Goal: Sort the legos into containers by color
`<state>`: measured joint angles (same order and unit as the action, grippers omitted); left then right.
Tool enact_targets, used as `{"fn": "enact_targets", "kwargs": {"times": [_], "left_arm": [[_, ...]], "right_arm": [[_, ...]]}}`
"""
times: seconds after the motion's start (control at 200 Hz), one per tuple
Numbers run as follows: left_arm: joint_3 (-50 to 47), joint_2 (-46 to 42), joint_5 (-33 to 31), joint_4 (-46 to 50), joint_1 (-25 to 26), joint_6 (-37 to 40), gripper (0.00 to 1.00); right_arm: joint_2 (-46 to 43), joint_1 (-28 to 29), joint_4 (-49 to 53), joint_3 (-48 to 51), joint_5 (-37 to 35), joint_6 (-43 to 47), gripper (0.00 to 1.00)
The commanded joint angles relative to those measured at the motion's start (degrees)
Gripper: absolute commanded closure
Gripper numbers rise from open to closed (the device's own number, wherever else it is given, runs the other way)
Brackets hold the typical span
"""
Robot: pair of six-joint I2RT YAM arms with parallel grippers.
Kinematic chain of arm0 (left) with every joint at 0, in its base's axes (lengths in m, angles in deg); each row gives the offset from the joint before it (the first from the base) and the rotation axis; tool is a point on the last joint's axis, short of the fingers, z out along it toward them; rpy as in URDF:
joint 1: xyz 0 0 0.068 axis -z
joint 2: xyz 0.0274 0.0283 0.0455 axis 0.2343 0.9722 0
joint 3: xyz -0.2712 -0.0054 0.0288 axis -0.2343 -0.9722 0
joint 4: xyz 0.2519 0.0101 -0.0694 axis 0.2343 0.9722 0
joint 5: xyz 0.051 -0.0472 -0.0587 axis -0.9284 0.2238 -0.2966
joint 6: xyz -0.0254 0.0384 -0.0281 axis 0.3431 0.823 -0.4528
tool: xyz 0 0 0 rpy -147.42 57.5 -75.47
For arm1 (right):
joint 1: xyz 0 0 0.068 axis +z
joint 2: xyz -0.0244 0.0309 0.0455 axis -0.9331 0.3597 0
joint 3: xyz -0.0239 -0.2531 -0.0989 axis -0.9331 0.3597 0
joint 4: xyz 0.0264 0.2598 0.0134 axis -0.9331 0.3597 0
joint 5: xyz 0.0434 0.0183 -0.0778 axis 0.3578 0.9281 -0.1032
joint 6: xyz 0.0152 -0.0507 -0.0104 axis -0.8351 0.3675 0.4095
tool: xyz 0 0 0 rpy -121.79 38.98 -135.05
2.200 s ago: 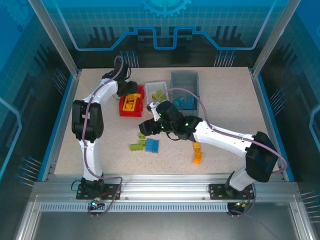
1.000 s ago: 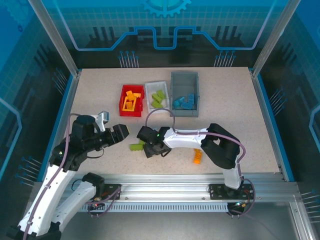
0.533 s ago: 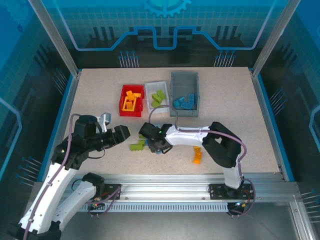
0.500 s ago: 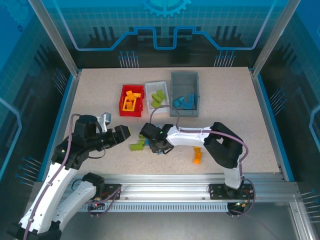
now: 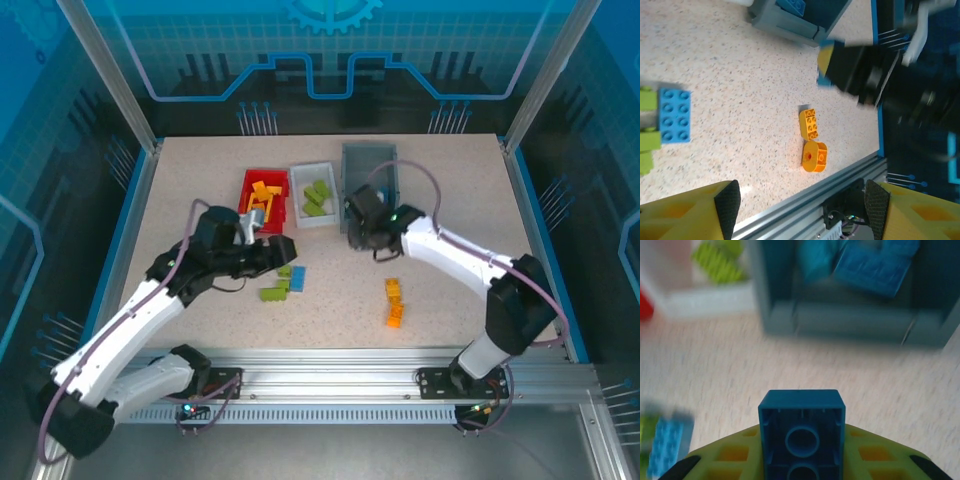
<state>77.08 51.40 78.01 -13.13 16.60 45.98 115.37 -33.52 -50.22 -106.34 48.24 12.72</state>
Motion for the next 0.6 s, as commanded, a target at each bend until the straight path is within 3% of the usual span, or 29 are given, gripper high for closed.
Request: {"fn": "enact_targets", "kwargs": {"times": [0.0, 0.3, 0.495, 0.595], "left_arm": [[6.4, 4.7, -9.7, -4.6, 6.0, 3.4, 0.3], [14.3, 18.1, -31.4, -11.4, 22.6, 10.3, 0.31], [16.6, 23.8, -31.2, -11.4, 24.8, 10.6, 0.31], [16.3, 24.8, -30.5, -10.8, 25.5, 10.3, 0.3]], "right_arm": [[8.2, -6.0, -2.2, -9.7, 5.5, 5.7, 0.73], [32.6, -14.4, 6.3, -39.5, 12.3, 6.1, 0.74], [42.5, -16.5, 10.4, -50.1, 15.3, 6.3, 0.68], [43.9, -16.6, 11.8, -53.0, 15.7, 7.4, 0.55]]}}
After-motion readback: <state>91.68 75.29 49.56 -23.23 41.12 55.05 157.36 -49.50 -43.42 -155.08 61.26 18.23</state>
